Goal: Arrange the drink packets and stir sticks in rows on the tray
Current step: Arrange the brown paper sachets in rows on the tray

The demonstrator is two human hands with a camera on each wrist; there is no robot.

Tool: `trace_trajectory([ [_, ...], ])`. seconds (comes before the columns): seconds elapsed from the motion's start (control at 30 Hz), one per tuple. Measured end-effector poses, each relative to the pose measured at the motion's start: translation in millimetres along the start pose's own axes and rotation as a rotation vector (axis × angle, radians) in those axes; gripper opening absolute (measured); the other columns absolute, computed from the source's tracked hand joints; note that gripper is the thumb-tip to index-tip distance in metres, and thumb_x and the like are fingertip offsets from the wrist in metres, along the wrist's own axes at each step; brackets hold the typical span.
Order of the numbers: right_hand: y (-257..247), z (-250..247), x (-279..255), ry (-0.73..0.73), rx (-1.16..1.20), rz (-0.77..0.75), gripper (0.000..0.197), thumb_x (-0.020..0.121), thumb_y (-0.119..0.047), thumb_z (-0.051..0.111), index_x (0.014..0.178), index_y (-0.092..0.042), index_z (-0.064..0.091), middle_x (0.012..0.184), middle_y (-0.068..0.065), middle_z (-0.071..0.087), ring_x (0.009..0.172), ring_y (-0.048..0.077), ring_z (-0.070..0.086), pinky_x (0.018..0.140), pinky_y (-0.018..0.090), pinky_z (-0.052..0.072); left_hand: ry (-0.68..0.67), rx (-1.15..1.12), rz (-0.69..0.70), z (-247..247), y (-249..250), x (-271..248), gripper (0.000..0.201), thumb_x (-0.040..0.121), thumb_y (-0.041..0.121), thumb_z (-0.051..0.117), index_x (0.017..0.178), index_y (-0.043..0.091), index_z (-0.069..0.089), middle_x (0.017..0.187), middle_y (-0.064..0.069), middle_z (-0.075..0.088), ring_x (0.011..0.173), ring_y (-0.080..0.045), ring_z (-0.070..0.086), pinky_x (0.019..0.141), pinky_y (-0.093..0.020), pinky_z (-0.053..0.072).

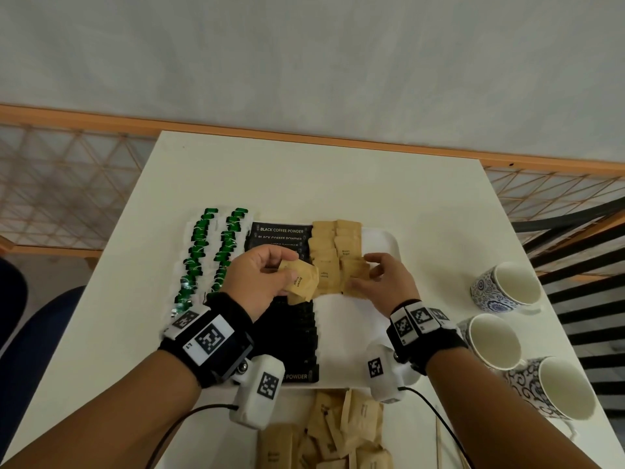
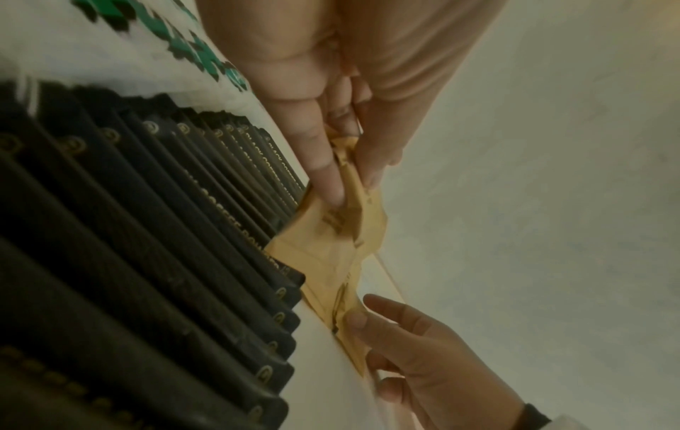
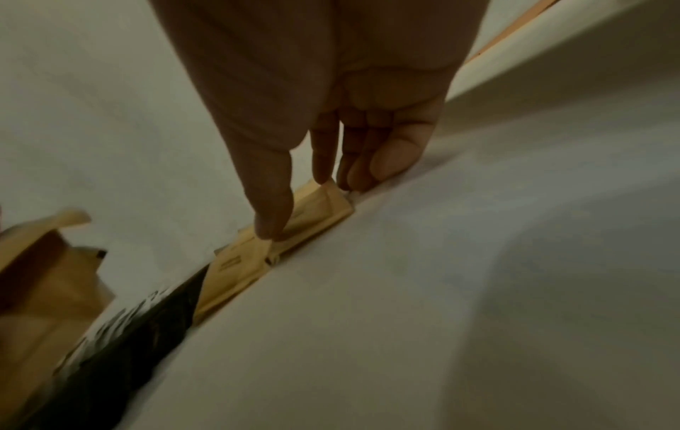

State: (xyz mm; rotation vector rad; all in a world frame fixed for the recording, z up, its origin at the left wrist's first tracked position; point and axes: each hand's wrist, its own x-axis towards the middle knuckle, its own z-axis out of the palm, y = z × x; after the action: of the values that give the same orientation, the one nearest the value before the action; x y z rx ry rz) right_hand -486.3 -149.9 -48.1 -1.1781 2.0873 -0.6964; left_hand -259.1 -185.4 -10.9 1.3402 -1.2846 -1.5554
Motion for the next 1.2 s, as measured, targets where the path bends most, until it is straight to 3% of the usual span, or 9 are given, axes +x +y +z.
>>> trace_trajectory([
  [0.1,-3.1,3.9,-3.5,-0.01,-0.059,-0.028,0.065,0.068,-0.03,0.081,0.125,-0.026,0.05,0.108,-0.005,0.05,0.093,0.012,0.056,0.082,0.029,0.05,-0.011,0.002,-0.011,1.5,-1.5,-0.9,0.028,0.08,-0.008,0.067,0.087,0.019,0.068,0.092,-0.006,0.069,0.085,-0.022,0.068,0.074,-0.04,0.059],
  [0.2,-5.5,6.7,-2.1,-0.003,-0.097,-0.051,0.065,0.071,-0.028,0.078,0.129,-0.025,0.048,0.109,-0.007,0.046,0.096,0.013,0.055,0.088,0.03,0.05,-0.012,0.008,-0.011,1.2,-2.6,-0.7,0.028,0.08,-0.008,0.067,0.086,0.02,0.068,0.091,-0.004,0.068,0.084,-0.02,0.068,0.074,-0.039,0.059],
  [0.57,-11.3,7.5,5.6,0.013,-0.052,-0.044,0.063,0.072,-0.027,0.077,0.128,-0.025,0.049,0.109,-0.006,0.045,0.092,0.012,0.054,0.085,0.027,0.048,-0.012,0.003,-0.014,1.2,-4.6,1.3,0.028,0.081,-0.008,0.066,0.087,0.019,0.067,0.091,-0.004,0.068,0.08,-0.016,0.067,0.069,-0.031,0.058],
  [0.67,-7.2,6.5,0.6,0.01,-0.061,-0.048,0.06,0.073,-0.028,0.077,0.126,-0.025,0.05,0.108,-0.007,0.045,0.091,0.011,0.054,0.08,0.024,0.046,0.004,0.004,0.0,0.4,-5.3,2.1,0.029,0.08,-0.008,0.067,0.087,0.02,0.069,0.089,-0.004,0.07,0.082,-0.019,0.067,0.075,-0.036,0.057],
  [0.9,-9.8,1.4,-6.5,0.019,-0.026,-0.035,0.065,0.075,-0.031,0.075,0.132,-0.027,0.045,0.12,-0.008,0.041,0.101,0.013,0.053,0.088,0.03,0.049,0.009,0.021,-0.011,2.4,-4.6,2.2,0.03,0.079,-0.007,0.067,0.088,0.022,0.071,0.09,-0.003,0.071,0.085,-0.018,0.068,0.079,-0.037,0.056],
  [1.0,-22.2,-1.6,-19.4,0.081,-0.001,-0.16,0.045,0.083,-0.038,0.067,0.125,-0.031,0.051,0.115,-0.012,0.044,0.088,0.007,0.055,0.082,0.027,0.051,0.011,0.001,-0.02,2.0,-3.6,2.3,0.03,0.08,-0.008,0.066,0.088,0.02,0.07,0.09,-0.003,0.071,0.084,-0.018,0.068,0.079,-0.037,0.057],
  [1.1,-32.5,0.0,-36.7,-0.123,-0.016,-0.272,0.032,0.083,-0.044,0.065,0.114,-0.037,0.058,0.103,-0.016,0.055,0.085,0.001,0.056,0.075,0.019,0.049,0.012,-0.014,-0.024,2.6,-3.6,1.3,0.03,0.08,-0.008,0.066,0.088,0.02,0.07,0.089,-0.003,0.071,0.084,-0.018,0.069,0.078,-0.036,0.057],
  [1.2,-30.1,10.0,-46.4,-0.293,-0.108,-0.228,0.036,0.078,-0.047,0.069,0.111,-0.036,0.06,0.097,-0.018,0.056,0.085,0.001,0.054,0.073,0.019,0.047,0.022,-0.006,-0.026,2.8,-5.1,0.7,0.029,0.08,-0.007,0.067,0.088,0.021,0.07,0.09,-0.003,0.071,0.084,-0.017,0.069,0.076,-0.032,0.056],
])
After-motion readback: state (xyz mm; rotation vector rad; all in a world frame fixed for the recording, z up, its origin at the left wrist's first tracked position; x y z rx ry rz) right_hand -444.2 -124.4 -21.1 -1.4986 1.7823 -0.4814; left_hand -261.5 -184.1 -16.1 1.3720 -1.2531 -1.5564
